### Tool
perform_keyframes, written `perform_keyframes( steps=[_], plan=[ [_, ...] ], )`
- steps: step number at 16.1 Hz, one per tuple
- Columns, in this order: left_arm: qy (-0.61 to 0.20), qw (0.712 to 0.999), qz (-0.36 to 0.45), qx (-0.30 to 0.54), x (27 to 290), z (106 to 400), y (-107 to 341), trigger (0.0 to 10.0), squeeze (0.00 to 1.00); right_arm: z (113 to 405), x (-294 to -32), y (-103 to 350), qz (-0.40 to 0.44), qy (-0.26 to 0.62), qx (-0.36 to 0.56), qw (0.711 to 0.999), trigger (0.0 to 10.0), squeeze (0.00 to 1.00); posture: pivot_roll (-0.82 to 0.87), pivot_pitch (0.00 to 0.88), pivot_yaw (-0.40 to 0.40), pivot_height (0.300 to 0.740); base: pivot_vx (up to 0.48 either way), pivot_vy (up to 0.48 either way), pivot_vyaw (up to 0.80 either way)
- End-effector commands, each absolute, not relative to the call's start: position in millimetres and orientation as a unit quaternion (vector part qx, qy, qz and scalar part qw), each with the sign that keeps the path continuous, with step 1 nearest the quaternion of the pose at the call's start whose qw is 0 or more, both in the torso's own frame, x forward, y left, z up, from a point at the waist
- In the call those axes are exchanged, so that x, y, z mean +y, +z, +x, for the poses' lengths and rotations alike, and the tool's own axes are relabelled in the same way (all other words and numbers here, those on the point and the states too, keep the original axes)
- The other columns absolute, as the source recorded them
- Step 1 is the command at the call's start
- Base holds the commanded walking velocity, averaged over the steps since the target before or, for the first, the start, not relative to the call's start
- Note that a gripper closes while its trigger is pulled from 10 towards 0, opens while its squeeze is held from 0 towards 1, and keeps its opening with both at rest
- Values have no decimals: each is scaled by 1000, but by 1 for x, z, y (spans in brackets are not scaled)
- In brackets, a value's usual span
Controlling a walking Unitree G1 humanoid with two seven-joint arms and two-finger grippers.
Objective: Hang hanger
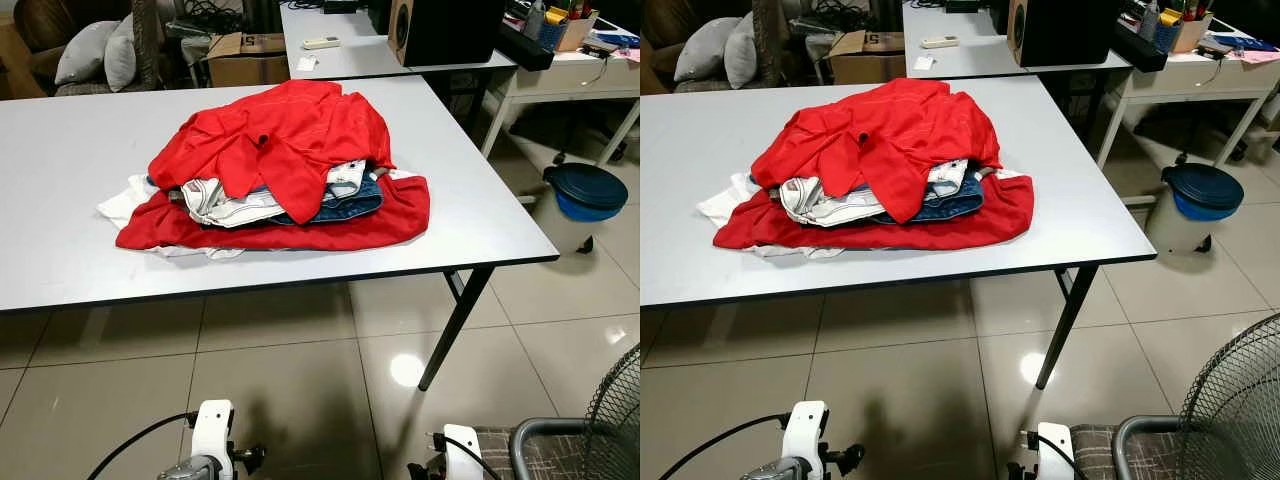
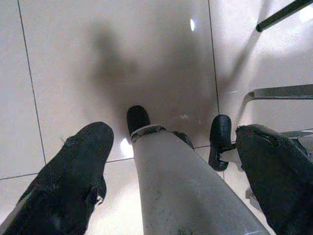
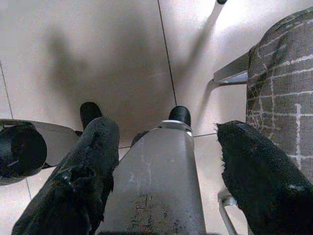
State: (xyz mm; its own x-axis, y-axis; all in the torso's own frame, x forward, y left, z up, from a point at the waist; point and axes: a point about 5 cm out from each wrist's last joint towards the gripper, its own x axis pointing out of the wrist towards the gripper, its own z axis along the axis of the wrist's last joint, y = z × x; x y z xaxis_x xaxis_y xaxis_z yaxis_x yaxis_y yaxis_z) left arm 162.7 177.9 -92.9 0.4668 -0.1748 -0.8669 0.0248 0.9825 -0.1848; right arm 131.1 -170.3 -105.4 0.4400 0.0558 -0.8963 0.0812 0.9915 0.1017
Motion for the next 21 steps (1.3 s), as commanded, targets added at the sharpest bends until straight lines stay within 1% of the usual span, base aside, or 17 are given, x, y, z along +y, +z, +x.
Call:
perform_keyframes(
  steps=[1,8,9,10,12,15,16,17,18,19,20,21],
  plan=[
    [-172,806,188,535,149,203,-78,10000,0,70,-193,-121,98,-152,602,778,10000,0,-276,0,324,740,0,0,0],
    [-166,809,186,532,148,205,-77,10000,0,69,-193,-121,96,-151,602,778,10000,0,-283,0,329,740,0,0,0],
    [-161,814,196,523,155,201,-79,10000,0,75,-171,-121,94,-109,587,797,10000,0,-242,0,329,740,0,0,0],
    [-162,815,201,519,158,200,-80,10000,0,77,-158,-121,94,-86,581,804,10000,0,-243,0,333,740,0,0,644],
    [-162,816,200,518,158,201,-79,10000,0,75,-154,-122,86,-76,583,805,10000,0,-243,0,335,740,0,0,722],
    [-155,818,193,519,158,202,-79,10000,0,88,-165,-119,78,-71,574,812,10000,0,-236,0,322,740,0,0,800],
    [-155,815,195,523,158,200,-80,10000,0,92,-166,-118,64,-57,569,818,10000,0,-229,0,305,740,0,0,800],
    [-149,817,181,527,157,198,-81,10000,0,96,-167,-117,41,-34,564,824,10000,0,-208,0,260,740,0,0,800],
    [-134,822,155,531,157,195,-83,10000,0,100,-168,-116,8,-6,561,828,10000,0,-180,0,203,740,0,0,800],
    [-115,828,129,533,159,192,-84,10000,0,103,-171,-115,-27,20,560,828,10000,0,-162,0,167,740,0,0,800],
    [-97,833,98,536,162,187,-86,10000,0,106,-171,-114,-48,45,559,826,10000,0,-123,0,95,740,0,0,800],
    [-83,836,71,538,164,183,-88,10000,0,109,-172,-113,-56,64,557,826,10000,0,-112,0,73,740,0,0,800]
  ],
)
